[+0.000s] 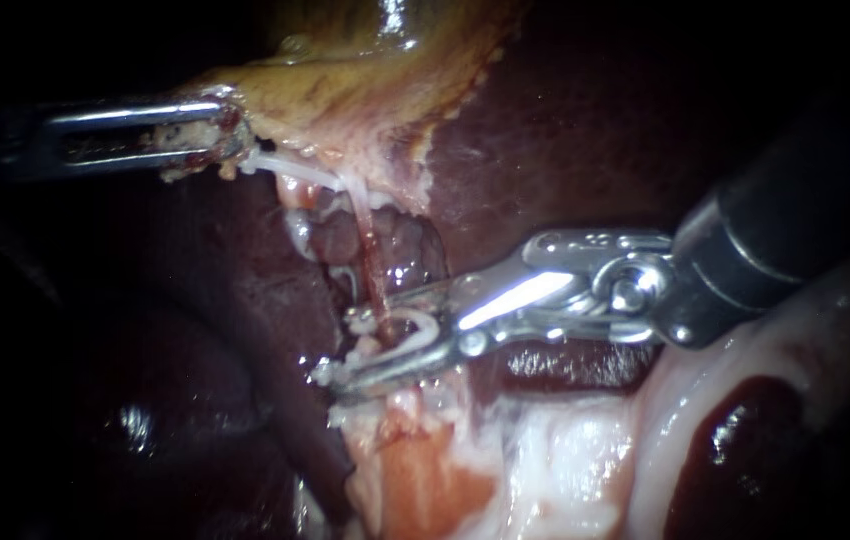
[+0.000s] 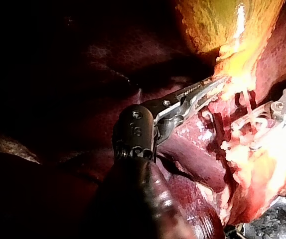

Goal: Clipping second clip right tube

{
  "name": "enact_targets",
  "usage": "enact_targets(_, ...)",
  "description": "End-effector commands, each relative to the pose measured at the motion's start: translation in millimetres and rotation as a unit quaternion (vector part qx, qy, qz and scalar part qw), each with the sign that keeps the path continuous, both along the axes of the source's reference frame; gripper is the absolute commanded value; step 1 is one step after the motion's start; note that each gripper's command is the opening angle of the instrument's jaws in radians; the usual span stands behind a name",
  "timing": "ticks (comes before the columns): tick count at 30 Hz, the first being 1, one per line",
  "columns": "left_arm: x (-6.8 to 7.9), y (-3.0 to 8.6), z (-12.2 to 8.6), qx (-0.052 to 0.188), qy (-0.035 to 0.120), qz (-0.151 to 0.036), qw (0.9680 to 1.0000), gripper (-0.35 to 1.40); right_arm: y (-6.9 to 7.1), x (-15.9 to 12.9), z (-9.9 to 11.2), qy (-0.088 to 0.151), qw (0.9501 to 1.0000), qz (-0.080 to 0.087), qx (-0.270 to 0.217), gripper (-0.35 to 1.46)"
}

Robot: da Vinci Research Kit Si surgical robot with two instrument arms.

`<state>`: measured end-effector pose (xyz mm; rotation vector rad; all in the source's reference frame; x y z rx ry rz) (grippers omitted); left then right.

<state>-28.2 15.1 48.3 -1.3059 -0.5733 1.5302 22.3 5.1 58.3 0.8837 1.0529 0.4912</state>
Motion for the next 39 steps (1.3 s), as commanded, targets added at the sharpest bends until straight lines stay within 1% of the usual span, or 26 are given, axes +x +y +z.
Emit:
enact_targets(1, 0.0, 0.0, 0.0, 0.000, 0.000, 0.000, 1.0000, -0.35, 0.0, 0.1, -0.1, 0.002, 1.0000, 0.002, 0.003, 0.50)
enact_targets(6, 0.0, 0.0, 0.0, 0.000, 0.000, 0.000, 1.0000, -0.35, -0.2, 0.0, -0.4, 0.008, 0.9999, 0.007, 0.011, 0.50)
enact_targets(10, 0.0, 0.0, 0.0, 0.003, 0.000, -0.001, 1.0000, -0.35, -0.6, -0.2, -1.3, 0.020, 0.9993, 0.017, 0.027, 0.50)
enact_targets(12, 0.0, 0.0, 0.0, 0.003, 0.000, -0.001, 1.0000, -0.35, -0.9, -0.3, -1.9, 0.026, 0.9988, 0.014, 0.040, 0.50)
enact_targets(16, 0.0, -0.1, 0.0, 0.003, -0.001, -0.001, 1.0000, -0.35, -1.7, -0.6, -3.2, 0.040, 0.9980, -0.005, 0.048, 0.50)
enact_targets(18, 0.1, -0.1, 0.0, 0.003, -0.001, -0.001, 1.0000, -0.35, -2.0, -0.7, -4.0, 0.048, 0.9975, -0.006, 0.051, 0.49)
enact_targets(21, 0.1, -0.1, 0.0, 0.003, -0.001, -0.001, 1.0000, -0.35, -1.8, -0.7, -4.9, 0.060, 0.9965, -0.004, 0.057, 0.49)
enact_targets(23, 0.1, -0.1, 0.0, 0.002, 0.000, -0.001, 1.0000, -0.35, -1.7, -0.7, -5.2, 0.061, 0.9963, -0.007, 0.059, 0.47)
enact_targets(26, 0.1, -0.1, 0.0, 0.002, 0.000, -0.001, 1.0000, -0.35, -1.7, -0.9, -5.1, 0.064, 0.9959, -0.014, 0.061, 0.44)
enact_targets(28, 0.0, -0.1, 0.0, 0.002, 0.000, -0.001, 1.0000, -0.35, -1.7, -1.0, -4.9, 0.067, 0.9957, -0.020, 0.062, 0.39)
enact_targets(35, 0.0, -0.2, 0.0, 0.002, 0.000, -0.001, 1.0000, -0.35, -1.5, -1.1, -4.4, 0.070, 0.9950, -0.030, 0.065, 0.28)
enact_targets(39, 0.0, -0.2, 0.0, 0.005, -0.001, -0.002, 1.0000, -0.35, -1.4, -1.2, -4.2, 0.074, 0.9944, -0.037, 0.065, 0.12)
